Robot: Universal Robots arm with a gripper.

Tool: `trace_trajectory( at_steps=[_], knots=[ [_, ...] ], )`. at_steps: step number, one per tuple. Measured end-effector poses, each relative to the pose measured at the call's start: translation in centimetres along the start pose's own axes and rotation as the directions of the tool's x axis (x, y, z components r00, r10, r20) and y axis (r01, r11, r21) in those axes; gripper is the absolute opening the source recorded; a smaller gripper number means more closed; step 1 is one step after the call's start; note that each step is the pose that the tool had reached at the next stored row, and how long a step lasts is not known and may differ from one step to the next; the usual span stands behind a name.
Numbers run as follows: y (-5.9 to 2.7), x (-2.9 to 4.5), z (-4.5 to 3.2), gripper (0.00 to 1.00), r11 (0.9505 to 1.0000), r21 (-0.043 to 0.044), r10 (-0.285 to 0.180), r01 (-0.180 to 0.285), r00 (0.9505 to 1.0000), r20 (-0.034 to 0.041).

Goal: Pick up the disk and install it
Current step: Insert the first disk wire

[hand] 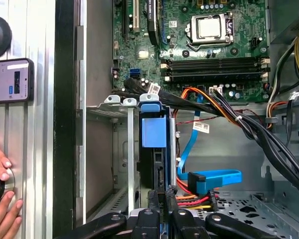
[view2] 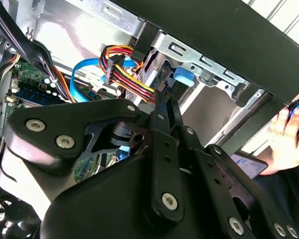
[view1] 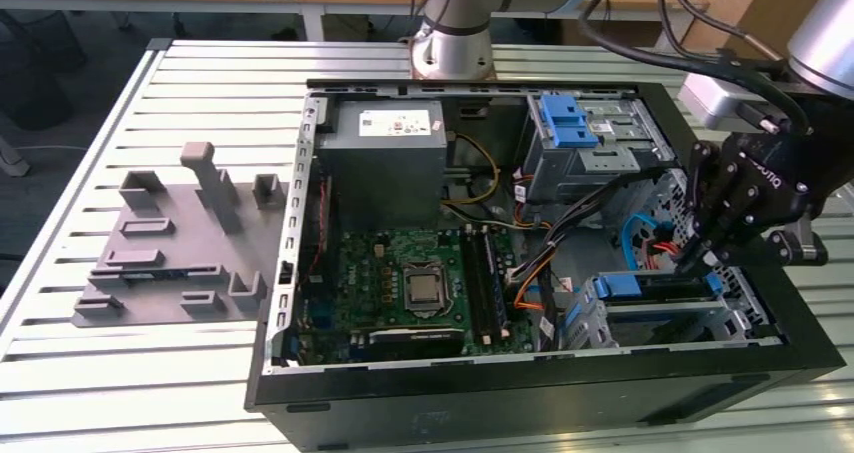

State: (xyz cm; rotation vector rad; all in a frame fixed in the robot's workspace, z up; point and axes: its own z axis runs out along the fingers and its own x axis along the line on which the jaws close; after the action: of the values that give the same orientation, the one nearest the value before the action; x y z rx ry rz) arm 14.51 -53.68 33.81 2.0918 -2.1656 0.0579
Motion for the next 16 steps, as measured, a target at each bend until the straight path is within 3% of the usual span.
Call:
trace_trajectory(
  at_steps=[16],
  knots=[
    [-0.02, -0.05, 0.43, 0.16, 1.0, -0.0001, 0.0, 0.0, 1.0, 0.0021]
  ],
)
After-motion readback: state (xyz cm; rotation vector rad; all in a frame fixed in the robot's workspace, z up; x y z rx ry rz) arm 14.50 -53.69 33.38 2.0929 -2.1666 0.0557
